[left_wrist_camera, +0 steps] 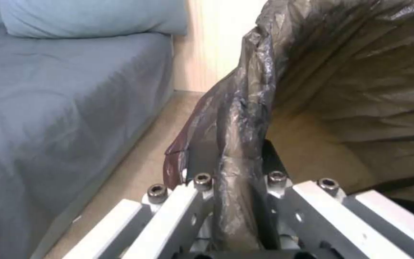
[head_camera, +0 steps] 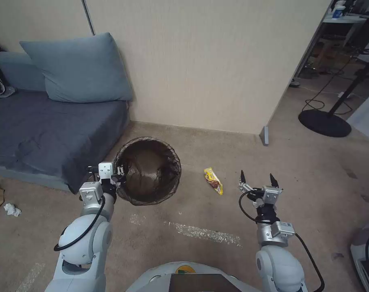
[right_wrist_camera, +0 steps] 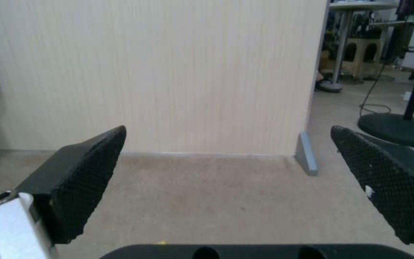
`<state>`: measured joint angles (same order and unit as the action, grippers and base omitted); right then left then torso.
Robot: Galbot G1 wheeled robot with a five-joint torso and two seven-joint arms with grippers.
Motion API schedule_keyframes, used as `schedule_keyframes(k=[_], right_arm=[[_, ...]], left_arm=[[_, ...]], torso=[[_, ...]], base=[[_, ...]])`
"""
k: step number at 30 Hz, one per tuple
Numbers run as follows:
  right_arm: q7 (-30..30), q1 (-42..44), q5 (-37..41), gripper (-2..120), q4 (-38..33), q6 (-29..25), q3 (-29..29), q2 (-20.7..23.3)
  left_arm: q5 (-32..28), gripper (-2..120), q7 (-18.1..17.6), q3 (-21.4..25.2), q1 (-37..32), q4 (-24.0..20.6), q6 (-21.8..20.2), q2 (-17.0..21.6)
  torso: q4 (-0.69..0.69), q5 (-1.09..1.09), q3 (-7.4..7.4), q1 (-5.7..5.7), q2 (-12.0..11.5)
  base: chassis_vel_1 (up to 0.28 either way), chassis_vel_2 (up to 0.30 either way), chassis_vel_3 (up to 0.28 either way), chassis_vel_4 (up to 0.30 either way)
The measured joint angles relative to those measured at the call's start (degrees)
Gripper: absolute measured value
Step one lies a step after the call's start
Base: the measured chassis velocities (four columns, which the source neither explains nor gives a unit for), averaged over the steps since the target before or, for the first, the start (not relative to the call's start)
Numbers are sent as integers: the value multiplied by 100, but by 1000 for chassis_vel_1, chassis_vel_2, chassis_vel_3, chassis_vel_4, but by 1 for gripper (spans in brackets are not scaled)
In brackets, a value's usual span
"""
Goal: Pick up the trash bin, then pick up the garbage from the floor and place it into the trash bin.
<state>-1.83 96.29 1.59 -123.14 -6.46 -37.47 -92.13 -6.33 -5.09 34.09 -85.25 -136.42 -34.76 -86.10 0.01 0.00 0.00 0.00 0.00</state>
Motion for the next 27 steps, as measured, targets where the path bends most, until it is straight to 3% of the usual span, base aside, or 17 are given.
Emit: schedule_keyframes(k=[14,27], right_arm=[[-9,38,-6,100,-39,-41,-5,0],[711,-690,155,100,655,883,-173,76]], left_arm=[[-25,3,7,-1,-31,-66,4,17],[-80,3,33,31,-68,-207,-41,69]], torso=[[-1,0,0,0,0],[0,0,0,0,0]], base=[[-113,113,103,-112],[-4,4,3,-3]])
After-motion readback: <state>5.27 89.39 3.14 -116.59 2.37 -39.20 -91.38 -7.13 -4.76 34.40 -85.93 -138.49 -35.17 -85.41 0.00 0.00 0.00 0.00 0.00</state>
